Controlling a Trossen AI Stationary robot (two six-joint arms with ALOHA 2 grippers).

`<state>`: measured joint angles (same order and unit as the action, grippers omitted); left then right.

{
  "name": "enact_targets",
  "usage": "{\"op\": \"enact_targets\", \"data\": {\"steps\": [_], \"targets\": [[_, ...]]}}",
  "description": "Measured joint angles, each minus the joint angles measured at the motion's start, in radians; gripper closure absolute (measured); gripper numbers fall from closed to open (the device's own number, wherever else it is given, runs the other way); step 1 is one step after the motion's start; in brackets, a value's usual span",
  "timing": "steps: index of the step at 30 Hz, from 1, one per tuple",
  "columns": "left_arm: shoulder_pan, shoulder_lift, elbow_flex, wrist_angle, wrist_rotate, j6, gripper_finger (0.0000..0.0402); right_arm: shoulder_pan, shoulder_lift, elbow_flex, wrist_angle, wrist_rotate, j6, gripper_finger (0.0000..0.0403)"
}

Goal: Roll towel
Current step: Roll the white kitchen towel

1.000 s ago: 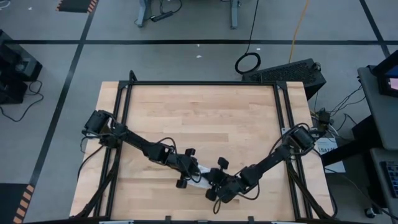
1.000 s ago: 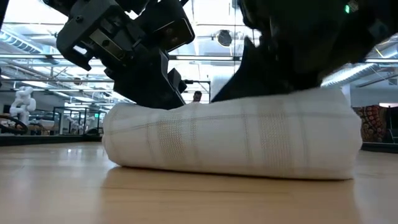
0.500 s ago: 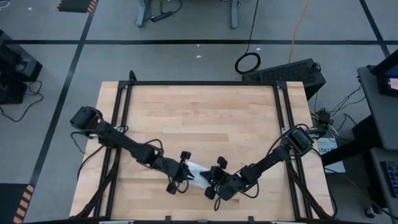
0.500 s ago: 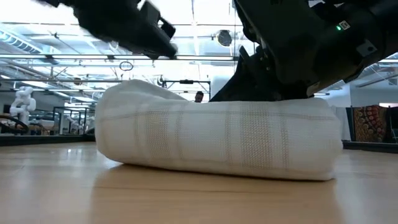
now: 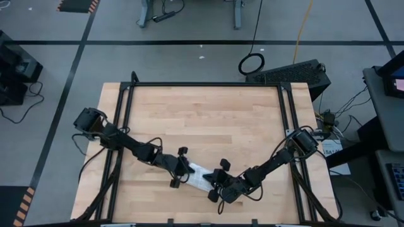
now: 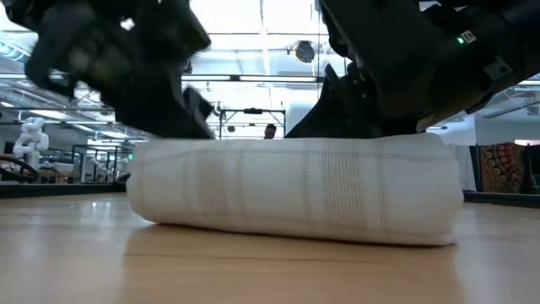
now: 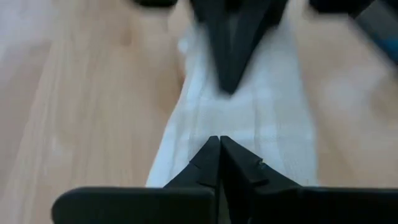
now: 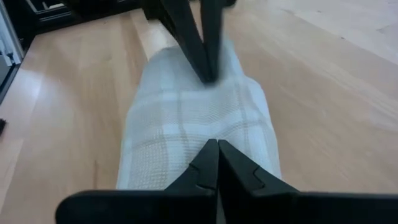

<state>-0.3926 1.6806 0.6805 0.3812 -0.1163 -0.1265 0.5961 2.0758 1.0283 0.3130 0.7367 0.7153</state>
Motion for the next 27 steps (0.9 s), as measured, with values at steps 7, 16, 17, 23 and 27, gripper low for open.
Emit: {"op": "enact_targets", "data": {"steps": [7, 16, 17, 23, 27], "targets": [[0.001, -0.044, 0.019, 0.179, 0.003, 0.091, 0.0391, 0.001, 0.0, 0.0, 0.006, -0.005, -0.02, 0.0403], [0.048, 0.124, -0.014, 0.196, -0.018, -0.006, 0.0391, 0.002, 0.0, -0.001, 0.007, 0.017, -0.036, 0.0403], [0.048, 0.137, -0.016, 0.207, -0.02, -0.022, 0.0391, 0.003, 0.0, -0.001, 0.006, 0.02, -0.036, 0.0403], [0.027, 0.159, -0.028, 0.258, -0.036, -0.049, 0.0391, 0.004, 0.001, 0.001, 0.014, 0.045, -0.048, 0.0403], [0.011, 0.161, -0.03, 0.283, -0.038, -0.049, 0.0391, 0.011, -0.028, -0.001, 0.0, 0.106, -0.063, 0.0403]]}}
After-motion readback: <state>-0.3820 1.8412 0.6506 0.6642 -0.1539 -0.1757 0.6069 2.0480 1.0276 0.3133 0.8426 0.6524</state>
